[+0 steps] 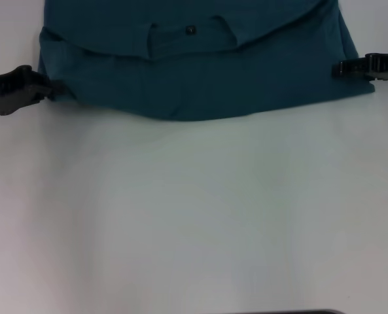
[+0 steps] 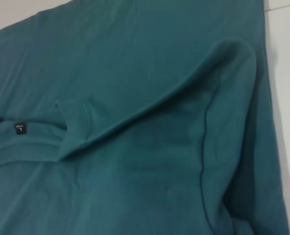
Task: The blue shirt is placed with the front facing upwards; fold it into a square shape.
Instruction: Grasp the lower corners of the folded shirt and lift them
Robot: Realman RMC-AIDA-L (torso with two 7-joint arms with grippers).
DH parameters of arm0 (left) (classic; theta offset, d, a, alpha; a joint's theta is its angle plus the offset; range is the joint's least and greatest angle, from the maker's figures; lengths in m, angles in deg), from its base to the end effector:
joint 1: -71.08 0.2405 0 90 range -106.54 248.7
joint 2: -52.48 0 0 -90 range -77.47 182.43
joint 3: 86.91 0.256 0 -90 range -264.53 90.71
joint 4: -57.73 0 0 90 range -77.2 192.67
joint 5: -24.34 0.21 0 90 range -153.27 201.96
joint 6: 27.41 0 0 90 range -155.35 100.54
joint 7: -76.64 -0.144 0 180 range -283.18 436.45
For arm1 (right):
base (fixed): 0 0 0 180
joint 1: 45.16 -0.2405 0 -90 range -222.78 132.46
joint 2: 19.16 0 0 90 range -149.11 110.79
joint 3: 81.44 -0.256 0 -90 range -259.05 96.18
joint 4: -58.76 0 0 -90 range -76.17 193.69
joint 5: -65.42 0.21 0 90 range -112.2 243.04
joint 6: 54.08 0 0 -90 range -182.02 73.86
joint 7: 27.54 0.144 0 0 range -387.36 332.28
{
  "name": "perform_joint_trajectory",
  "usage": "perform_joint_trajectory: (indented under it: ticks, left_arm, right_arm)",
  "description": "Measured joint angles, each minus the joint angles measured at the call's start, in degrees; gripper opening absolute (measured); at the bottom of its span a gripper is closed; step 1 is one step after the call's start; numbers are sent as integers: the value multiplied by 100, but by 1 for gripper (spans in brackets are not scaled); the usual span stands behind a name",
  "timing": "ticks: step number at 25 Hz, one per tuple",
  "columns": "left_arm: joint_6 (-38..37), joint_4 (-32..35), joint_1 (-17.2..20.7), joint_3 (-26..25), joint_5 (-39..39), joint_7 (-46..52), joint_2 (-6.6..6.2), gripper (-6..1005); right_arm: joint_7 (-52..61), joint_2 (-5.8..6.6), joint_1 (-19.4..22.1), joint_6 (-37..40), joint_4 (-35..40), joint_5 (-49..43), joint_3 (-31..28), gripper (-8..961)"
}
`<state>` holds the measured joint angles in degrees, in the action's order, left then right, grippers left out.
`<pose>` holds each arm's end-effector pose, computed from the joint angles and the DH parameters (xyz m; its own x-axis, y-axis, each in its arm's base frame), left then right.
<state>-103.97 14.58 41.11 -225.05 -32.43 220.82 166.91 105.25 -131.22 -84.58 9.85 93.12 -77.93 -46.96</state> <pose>-0.3045 0.3614 0.0432 0.0303 0.8714 0.4897 0.9977 -0.0561 0.0381 0.3254 0.4001 0.0495 0.3042 -0.8503 -0.4295 -0.9259 -0.1580 -0.3431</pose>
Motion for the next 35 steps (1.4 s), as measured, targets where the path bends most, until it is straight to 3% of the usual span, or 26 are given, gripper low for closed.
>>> perform_joint_trajectory:
  ticks: [19,25,30,35]
  left_arm:
    - [36,0,-4,-13,0,6,6,44]
    - [30,0,0,-20,0,22,9,44]
    - [31,1,-2,-20,0,26,9,44]
    - [-16,0,-6,-20,0,31,8,44]
  right_arm:
    - [251,93,-49,516,-18,119,113,808]
    - [270,135,-47,541,-17,75,164,610]
    - [351,150,-48,544,-17,-52,179,366]
    - [383,201,-48,668,-11,-114,182,269]
